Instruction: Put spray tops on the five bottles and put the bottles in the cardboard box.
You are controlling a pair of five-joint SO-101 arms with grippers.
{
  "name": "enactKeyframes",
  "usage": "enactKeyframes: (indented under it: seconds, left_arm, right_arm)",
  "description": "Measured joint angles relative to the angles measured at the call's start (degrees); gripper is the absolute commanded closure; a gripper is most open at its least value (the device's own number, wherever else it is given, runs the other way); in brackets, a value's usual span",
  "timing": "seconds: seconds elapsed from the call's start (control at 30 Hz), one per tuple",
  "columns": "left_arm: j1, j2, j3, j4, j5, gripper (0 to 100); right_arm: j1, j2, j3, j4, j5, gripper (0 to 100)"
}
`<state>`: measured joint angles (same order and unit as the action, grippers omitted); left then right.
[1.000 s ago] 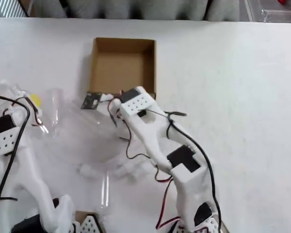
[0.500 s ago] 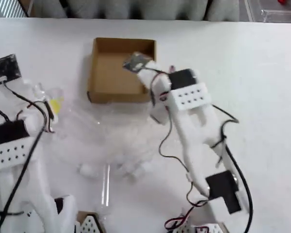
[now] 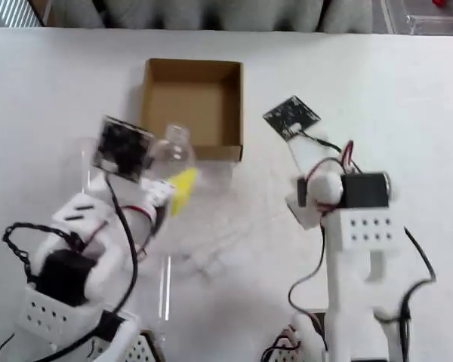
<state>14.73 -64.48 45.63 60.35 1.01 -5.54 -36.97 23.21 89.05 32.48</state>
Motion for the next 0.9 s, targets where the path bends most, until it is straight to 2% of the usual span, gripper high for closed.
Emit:
enactKeyframes:
  seconds: [0.1,0.23,0.37,0.5,0.57,0.63,0.9]
  left_arm:
    - [7.74,-1.67,1.41,0.00,0.00,98]
    - [9.32,-4.40,8.18,-5.36,0.00,98]
    - [9.23,-12.13,16.26,-11.78,0.00,98]
    - [9.23,-23.12,22.68,-13.01,0.00,98]
    - [9.58,-28.57,25.85,-13.19,0.00,98]
    - [9.67,-33.32,28.40,-13.45,0.00,98]
    - [9.67,-39.65,30.51,-14.86,0.00,98]
  right_arm:
    - [2.46,-5.27,0.26,0.00,0.00,97.7]
    - [2.64,-10.90,0.26,-2.20,-2.81,97.8]
    - [3.08,-15.47,0.26,-9.58,-15.30,97.8]
    - [2.81,-17.76,0.26,-18.46,-30.33,98.1]
    - [1.05,-17.93,0.26,-23.21,-36.13,98.1]
    - [-1.85,-17.93,0.26,-27.52,-38.77,98.1]
    - [-16.26,-18.46,-0.35,-45.89,-39.91,98.2]
